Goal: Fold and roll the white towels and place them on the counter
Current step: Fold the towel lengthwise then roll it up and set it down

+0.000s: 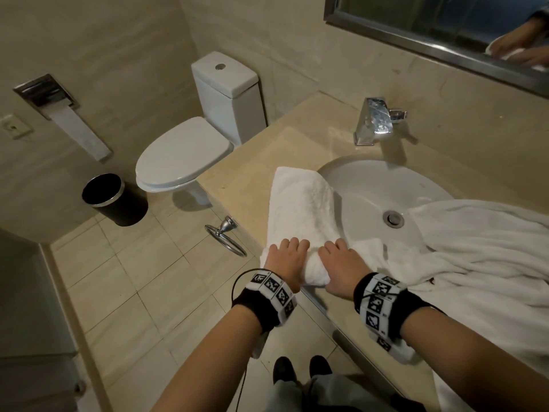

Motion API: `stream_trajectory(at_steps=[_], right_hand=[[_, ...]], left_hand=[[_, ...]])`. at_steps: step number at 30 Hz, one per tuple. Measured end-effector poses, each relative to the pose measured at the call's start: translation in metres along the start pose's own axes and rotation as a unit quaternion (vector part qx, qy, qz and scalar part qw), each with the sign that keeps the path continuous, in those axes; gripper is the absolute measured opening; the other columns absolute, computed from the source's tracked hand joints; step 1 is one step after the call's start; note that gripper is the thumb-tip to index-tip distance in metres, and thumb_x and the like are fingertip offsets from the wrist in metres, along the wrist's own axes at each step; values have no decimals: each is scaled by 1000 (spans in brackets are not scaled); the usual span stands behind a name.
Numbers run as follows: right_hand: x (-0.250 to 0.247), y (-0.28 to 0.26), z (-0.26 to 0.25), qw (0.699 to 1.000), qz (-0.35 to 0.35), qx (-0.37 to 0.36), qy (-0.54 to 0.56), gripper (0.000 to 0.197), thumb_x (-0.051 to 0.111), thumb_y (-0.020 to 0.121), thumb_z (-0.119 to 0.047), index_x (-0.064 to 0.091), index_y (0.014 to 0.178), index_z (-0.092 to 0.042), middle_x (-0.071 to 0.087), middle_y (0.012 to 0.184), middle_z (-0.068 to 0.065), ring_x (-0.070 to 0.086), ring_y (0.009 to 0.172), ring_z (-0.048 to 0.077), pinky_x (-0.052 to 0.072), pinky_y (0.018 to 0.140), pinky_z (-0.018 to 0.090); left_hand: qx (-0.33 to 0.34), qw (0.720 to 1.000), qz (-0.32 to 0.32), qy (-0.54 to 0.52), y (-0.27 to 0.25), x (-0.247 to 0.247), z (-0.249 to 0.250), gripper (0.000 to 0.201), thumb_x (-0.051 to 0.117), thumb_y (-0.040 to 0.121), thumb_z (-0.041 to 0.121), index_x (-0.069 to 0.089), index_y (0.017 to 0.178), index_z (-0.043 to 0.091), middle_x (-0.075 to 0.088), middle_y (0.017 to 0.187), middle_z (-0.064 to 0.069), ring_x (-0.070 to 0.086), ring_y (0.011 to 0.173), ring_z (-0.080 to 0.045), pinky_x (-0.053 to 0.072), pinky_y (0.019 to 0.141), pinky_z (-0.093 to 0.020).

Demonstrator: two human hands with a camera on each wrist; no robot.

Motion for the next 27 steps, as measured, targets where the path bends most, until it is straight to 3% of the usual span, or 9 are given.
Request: stream_trajectory(at_steps=[4, 6, 8, 10, 13, 17, 21, 23, 27], right_hand=[[-1, 13, 10, 999, -19, 20, 18, 52, 62, 77, -38, 44, 120, -16, 45, 124, 3, 39, 116, 24, 38, 94, 36], [-1, 19, 15, 997, -60, 20, 36, 54, 63, 74, -35, 44, 120, -16, 46, 123, 4, 40, 115, 24, 38, 93, 36], [-1, 22, 17, 995, -81, 17, 62, 61, 67, 71, -33, 42, 124, -16, 46, 123, 4, 42, 115, 24, 39, 91, 35], [-6, 18, 19, 996, -49, 23, 77, 67, 66, 71, -35, 38, 130, -20, 45, 126, 2, 42, 115, 22, 38, 94, 35], [-5, 3, 15, 999, 11, 23, 19, 74, 63, 75, -33, 29, 139, -18, 41, 131, 4, 42, 117, 25, 36, 97, 39], [3, -6, 12, 997, 22, 43, -64, 81, 76, 66, -25, 41, 137, -5, 53, 123, 13, 55, 103, 31, 46, 89, 46], [-6, 5, 10, 995, 15, 32, -89, 62, 60, 83, -14, 30, 138, -8, 47, 126, 10, 49, 111, 29, 40, 92, 40], [-13, 12, 11, 996, 14, 27, -81, 61, 65, 81, -17, 32, 132, -12, 47, 125, 7, 48, 112, 26, 40, 91, 37], [-17, 21, 11, 998, -17, 20, -50, 59, 68, 78, -28, 35, 126, -15, 48, 123, 4, 47, 113, 24, 40, 91, 37]], left_hand=[[19, 992, 83, 96, -16, -1, -5, 75, 79, 40, 25, 40, 104, 15, 59, 91, 1, 56, 75, -19, 48, 70, -33], [12, 987, 118, 109, -17, 1, -5, 67, 79, 44, 23, 41, 99, 14, 61, 86, 1, 56, 71, -19, 49, 68, -33], [8, 992, 93, 90, -13, -4, -1, 60, 80, 54, 22, 44, 101, 13, 61, 90, -1, 56, 76, -21, 47, 72, -33], [-5, 995, 60, 78, -6, -15, 0, 48, 75, 69, 23, 50, 109, 15, 59, 101, -3, 57, 90, -23, 44, 80, -35], [-8, 997, 27, 67, 14, -17, -5, 36, 48, 91, 15, 39, 126, 12, 48, 126, -8, 46, 116, -28, 35, 94, -40], [-8, 998, -7, 57, 31, -16, -11, 55, 62, 83, 20, 35, 130, 14, 43, 130, -8, 42, 121, -27, 35, 98, -40], [-8, 997, -11, 75, 35, -13, -16, 65, 68, 76, 23, 33, 131, 17, 38, 130, -6, 38, 122, -26, 30, 102, -45], [-15, 997, 0, 81, 32, -12, -16, 65, 68, 75, 25, 33, 130, 19, 39, 129, -5, 39, 121, -25, 28, 104, -46], [-23, 998, 6, 57, 27, -10, -18, 58, 66, 76, 26, 35, 125, 17, 43, 125, -4, 45, 116, -24, 34, 97, -39]])
Point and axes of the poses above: each hand's wrist, its own y-axis towards the middle knuckle, its own x-axis out of the palm, z = x × y, the point moved 8 cm from there along y, towards the middle knuckle
